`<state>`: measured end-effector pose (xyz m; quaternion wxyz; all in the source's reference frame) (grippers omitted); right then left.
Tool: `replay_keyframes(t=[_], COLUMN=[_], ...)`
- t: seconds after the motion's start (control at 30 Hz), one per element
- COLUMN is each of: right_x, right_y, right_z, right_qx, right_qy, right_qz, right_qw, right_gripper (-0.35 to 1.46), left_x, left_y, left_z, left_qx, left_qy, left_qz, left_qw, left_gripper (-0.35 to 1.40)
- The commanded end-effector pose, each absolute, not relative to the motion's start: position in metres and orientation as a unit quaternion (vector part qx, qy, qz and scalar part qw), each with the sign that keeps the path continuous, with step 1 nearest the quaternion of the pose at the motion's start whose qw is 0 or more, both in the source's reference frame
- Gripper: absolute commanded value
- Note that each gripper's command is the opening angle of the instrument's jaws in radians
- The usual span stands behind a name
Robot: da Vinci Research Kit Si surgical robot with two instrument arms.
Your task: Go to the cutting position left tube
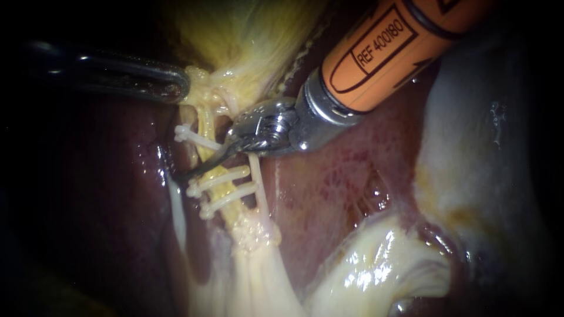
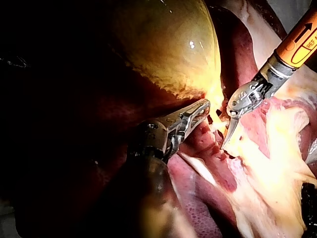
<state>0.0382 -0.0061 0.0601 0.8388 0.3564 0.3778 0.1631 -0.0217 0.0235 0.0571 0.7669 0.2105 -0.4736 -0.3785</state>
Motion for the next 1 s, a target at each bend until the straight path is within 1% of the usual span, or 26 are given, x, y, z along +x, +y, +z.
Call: replay_keyframes(t=[0.03, 0.2, 0.33, 0.43, 0.53, 0.77, 0.87, 1.0], right_x=[0.0382, 0.0376, 0.0369, 0.0363, 0.0356, 0.0340, 0.0344, 0.0354], right_y=[-0.0061, -0.0061, -0.0059, -0.0058, -0.0057, -0.0057, -0.0057, -0.0058], right_z=[0.0601, 0.0601, 0.0606, 0.0610, 0.0613, 0.0615, 0.0616, 0.0617], right_qx=[0.356, 0.357, 0.361, 0.364, 0.360, 0.363, 0.363, 0.372], right_qy=[0.379, 0.388, 0.421, 0.441, 0.444, 0.467, 0.485, 0.504], right_qz=[0.164, 0.165, 0.170, 0.173, 0.178, 0.181, 0.182, 0.199], right_qw=[0.838, 0.833, 0.814, 0.802, 0.801, 0.786, 0.774, 0.753], right_gripper=[1.06, 1.12, 1.26, 1.31, 1.37, 1.39, 1.37, 1.39], left_x=[-0.0216, -0.0213, -0.0210, -0.0208, -0.0206, -0.0204, -0.0204, -0.0204], left_y=[0.0235, 0.0236, 0.0236, 0.0236, 0.0236, 0.0237, 0.0238, 0.0238], left_z=[0.0571, 0.0572, 0.0573, 0.0574, 0.0574, 0.0573, 0.0573, 0.0573], left_qx=[0.211, 0.211, 0.212, 0.213, 0.212, 0.211, 0.211, 0.211], left_qy=[-0.474, -0.474, -0.474, -0.474, -0.474, -0.476, -0.476, -0.476], left_qz=[-0.378, -0.377, -0.376, -0.376, -0.376, -0.377, -0.377, -0.376], left_qw=[0.767, 0.767, 0.767, 0.767, 0.767, 0.766, 0.766, 0.766], left_gripper=[-0.35, -0.35, -0.35, -0.35, -0.35, -0.35, -0.35, -0.35])
